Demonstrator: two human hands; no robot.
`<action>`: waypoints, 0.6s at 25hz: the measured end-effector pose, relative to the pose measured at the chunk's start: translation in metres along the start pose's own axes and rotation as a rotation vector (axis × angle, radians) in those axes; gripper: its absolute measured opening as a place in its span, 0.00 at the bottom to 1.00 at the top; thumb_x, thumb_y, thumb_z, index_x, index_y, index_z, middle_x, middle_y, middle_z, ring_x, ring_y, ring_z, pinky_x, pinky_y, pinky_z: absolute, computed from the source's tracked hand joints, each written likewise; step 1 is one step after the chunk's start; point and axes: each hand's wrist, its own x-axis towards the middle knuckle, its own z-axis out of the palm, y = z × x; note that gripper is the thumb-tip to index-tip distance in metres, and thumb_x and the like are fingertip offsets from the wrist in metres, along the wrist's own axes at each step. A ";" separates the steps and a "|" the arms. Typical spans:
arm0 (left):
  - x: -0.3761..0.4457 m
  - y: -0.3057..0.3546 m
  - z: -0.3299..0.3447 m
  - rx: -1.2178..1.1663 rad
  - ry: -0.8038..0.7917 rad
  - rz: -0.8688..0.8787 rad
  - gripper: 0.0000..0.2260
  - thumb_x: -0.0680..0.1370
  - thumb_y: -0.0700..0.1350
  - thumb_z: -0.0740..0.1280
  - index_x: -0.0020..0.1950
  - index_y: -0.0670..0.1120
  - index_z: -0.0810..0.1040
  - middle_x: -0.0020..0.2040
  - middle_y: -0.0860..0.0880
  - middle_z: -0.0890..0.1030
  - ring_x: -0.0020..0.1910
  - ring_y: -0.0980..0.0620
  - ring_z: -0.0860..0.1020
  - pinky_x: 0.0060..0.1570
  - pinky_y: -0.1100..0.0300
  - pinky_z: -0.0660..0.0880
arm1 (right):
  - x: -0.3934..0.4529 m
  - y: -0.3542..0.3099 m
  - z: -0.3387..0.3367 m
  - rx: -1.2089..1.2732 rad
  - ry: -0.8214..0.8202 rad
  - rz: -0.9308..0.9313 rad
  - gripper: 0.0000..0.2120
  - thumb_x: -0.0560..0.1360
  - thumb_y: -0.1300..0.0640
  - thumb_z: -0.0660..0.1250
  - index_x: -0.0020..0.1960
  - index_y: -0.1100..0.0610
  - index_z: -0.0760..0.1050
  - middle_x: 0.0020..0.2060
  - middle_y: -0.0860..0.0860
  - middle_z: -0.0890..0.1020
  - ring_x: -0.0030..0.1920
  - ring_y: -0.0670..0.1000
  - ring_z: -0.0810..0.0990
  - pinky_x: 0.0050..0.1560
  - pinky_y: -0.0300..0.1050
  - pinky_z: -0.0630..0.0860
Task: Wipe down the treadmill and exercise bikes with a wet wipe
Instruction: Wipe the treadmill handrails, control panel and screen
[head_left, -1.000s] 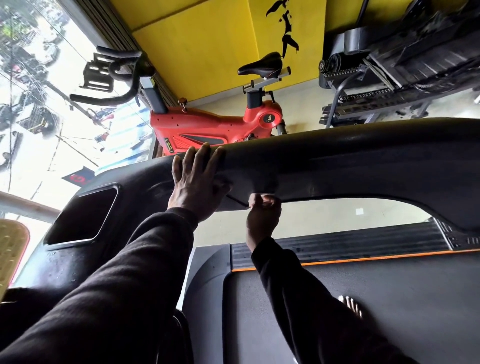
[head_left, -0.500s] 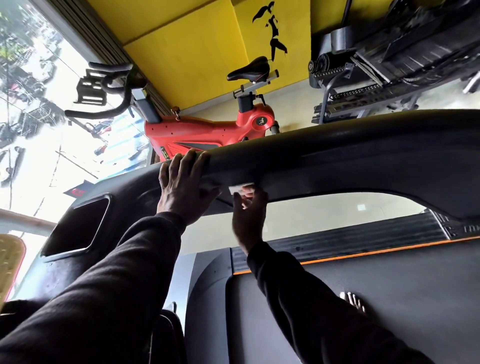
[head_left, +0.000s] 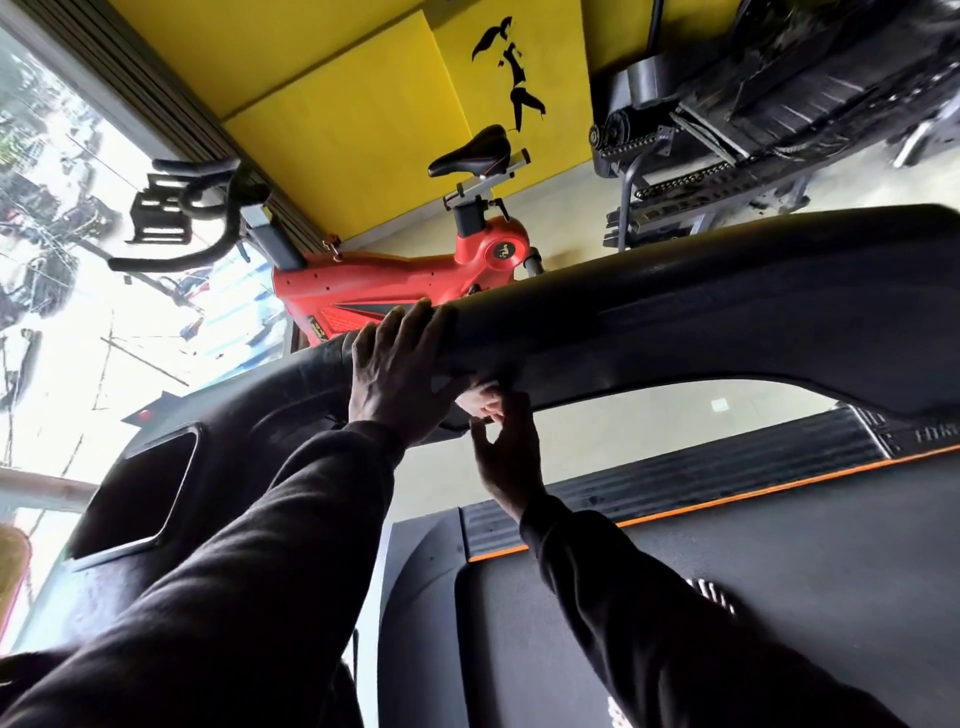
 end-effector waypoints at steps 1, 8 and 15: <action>0.002 0.000 0.000 0.006 0.008 -0.001 0.36 0.71 0.66 0.68 0.75 0.51 0.66 0.74 0.47 0.69 0.70 0.41 0.67 0.67 0.44 0.60 | 0.003 0.006 -0.001 0.038 0.017 0.119 0.13 0.76 0.61 0.66 0.60 0.62 0.71 0.53 0.55 0.76 0.52 0.50 0.76 0.56 0.48 0.76; 0.001 0.003 0.002 -0.008 0.026 -0.013 0.37 0.70 0.66 0.68 0.75 0.51 0.66 0.73 0.47 0.69 0.70 0.41 0.67 0.67 0.44 0.59 | 0.000 -0.017 0.002 0.068 0.092 -0.001 0.12 0.76 0.62 0.66 0.59 0.62 0.72 0.53 0.54 0.74 0.47 0.39 0.73 0.50 0.33 0.74; 0.002 0.000 0.003 0.001 0.030 -0.009 0.36 0.70 0.66 0.68 0.75 0.52 0.67 0.73 0.47 0.69 0.69 0.42 0.68 0.67 0.44 0.61 | 0.014 -0.009 -0.004 0.184 0.233 0.311 0.12 0.77 0.60 0.67 0.58 0.62 0.70 0.53 0.54 0.74 0.49 0.48 0.76 0.46 0.26 0.69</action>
